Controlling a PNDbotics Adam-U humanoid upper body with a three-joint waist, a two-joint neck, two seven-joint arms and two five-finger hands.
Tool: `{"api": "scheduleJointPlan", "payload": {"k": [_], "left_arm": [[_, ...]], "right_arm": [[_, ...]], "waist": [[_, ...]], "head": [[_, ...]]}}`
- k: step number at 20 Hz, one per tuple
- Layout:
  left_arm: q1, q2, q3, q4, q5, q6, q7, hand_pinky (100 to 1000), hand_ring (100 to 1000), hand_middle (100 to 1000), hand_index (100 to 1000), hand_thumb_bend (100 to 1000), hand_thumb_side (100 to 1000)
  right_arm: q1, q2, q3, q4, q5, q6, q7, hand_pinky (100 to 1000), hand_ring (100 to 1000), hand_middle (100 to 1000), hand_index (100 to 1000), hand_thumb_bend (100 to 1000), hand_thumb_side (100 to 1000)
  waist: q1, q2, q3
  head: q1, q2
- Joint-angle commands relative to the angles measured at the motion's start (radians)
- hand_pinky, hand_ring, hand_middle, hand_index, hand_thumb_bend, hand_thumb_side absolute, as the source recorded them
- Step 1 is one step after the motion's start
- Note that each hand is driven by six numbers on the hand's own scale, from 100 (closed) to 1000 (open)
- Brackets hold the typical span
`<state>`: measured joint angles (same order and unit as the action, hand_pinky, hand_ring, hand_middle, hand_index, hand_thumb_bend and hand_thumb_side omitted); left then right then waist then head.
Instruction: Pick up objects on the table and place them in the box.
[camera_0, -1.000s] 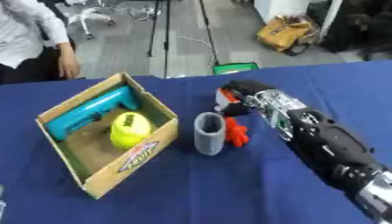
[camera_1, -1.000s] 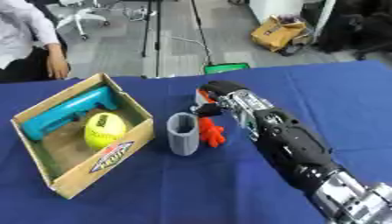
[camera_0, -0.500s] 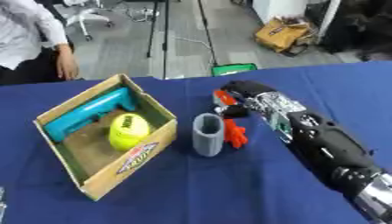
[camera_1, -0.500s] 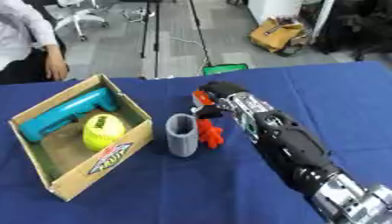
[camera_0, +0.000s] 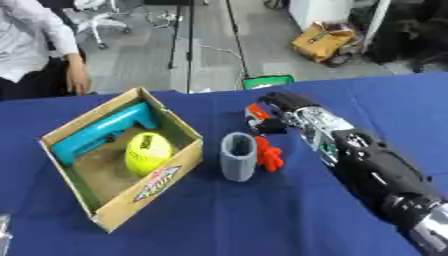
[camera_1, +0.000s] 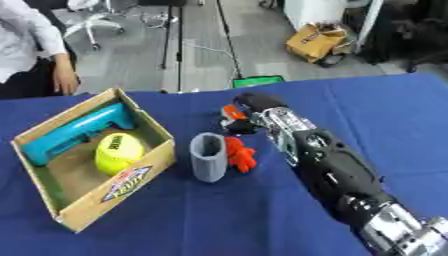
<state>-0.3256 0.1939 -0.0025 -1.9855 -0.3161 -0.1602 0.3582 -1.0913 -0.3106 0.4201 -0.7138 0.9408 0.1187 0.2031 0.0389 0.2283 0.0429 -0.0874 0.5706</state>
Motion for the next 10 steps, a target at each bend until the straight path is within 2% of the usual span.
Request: {"api": "scheduleJointPlan", "payload": {"k": [1, 10], "left_arm": [[-0.008, 0.009, 0.003, -0.015, 0.005, 0.0, -0.003, 1000, 921, 905, 840, 100, 1000], [-0.009, 0.007, 0.003, -0.015, 0.005, 0.0, -0.002, 1000, 921, 904, 835, 100, 1000]], "right_arm": [[-0.023, -0.029, -0.002, -0.031, -0.012, 0.023, 0.003, 869, 961, 928, 1000, 281, 949], [-0.025, -0.023, -0.013, -0.018, -0.013, 0.068, 0.027, 884, 970, 928, 1000, 271, 1000]], "waist": [[-0.001, -0.021, -0.001], [-0.003, -0.02, 0.0]], "head": [[0.004, -0.009], [0.0, -0.005]]}}
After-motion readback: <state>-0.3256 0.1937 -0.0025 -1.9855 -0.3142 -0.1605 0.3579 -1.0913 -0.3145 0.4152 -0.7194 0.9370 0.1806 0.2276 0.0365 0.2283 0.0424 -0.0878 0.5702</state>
